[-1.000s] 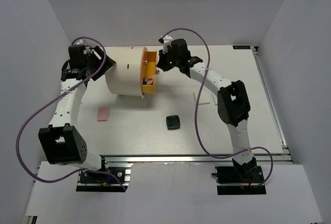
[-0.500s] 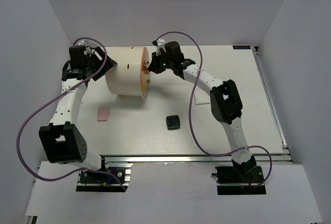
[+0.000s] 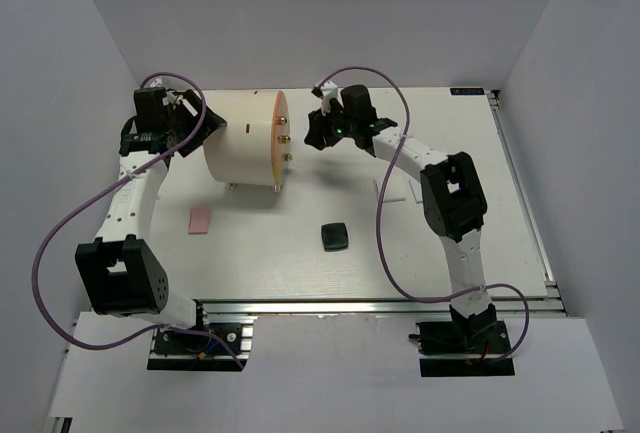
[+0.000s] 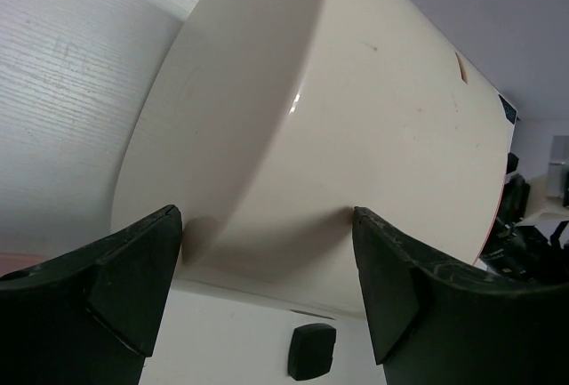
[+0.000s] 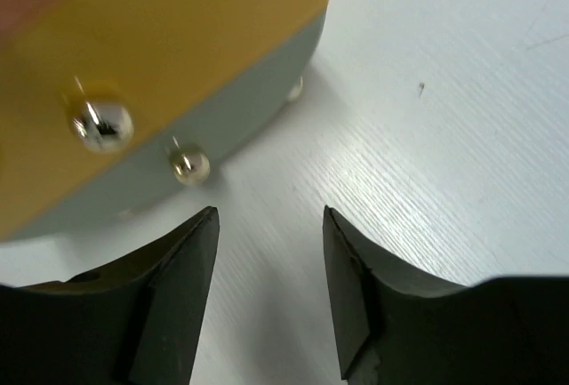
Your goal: Organize the makeup
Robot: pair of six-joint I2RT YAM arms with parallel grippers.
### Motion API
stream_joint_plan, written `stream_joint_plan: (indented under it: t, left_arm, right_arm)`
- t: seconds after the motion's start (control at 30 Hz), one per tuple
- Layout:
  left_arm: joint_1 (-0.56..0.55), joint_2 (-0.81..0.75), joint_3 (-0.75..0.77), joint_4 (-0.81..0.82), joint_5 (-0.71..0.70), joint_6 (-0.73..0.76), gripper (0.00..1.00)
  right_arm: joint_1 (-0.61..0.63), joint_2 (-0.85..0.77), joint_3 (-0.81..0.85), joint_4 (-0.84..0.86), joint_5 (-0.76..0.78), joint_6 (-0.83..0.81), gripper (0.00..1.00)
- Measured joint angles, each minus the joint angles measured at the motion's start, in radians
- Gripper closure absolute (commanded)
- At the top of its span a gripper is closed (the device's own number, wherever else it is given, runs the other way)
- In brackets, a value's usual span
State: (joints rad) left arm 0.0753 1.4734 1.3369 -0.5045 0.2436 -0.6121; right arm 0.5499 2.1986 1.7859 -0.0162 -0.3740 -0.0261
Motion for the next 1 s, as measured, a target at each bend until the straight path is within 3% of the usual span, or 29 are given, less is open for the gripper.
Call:
stream_joint_plan:
  t: [0.1, 0.43, 1.0]
  left_arm:
    - [0.0, 0.004, 0.005, -0.003, 0.0, -0.003, 0.13]
    - [0.0, 0.009, 0.014, -0.011, 0.0, -0.006, 0.12]
    - [0.001, 0.011, 0.014, -0.011, 0.003, -0.009, 0.12]
  right_arm:
    - [-0.024, -0.016, -0.084, 0.027, -0.056, -0.056, 0.32]
    - [-0.031, 0.046, -0.065, 0.043, -0.343, -0.209, 0.3]
    - [0.003, 0.233, 0.15, 0.05, -0.397, -0.243, 0.34]
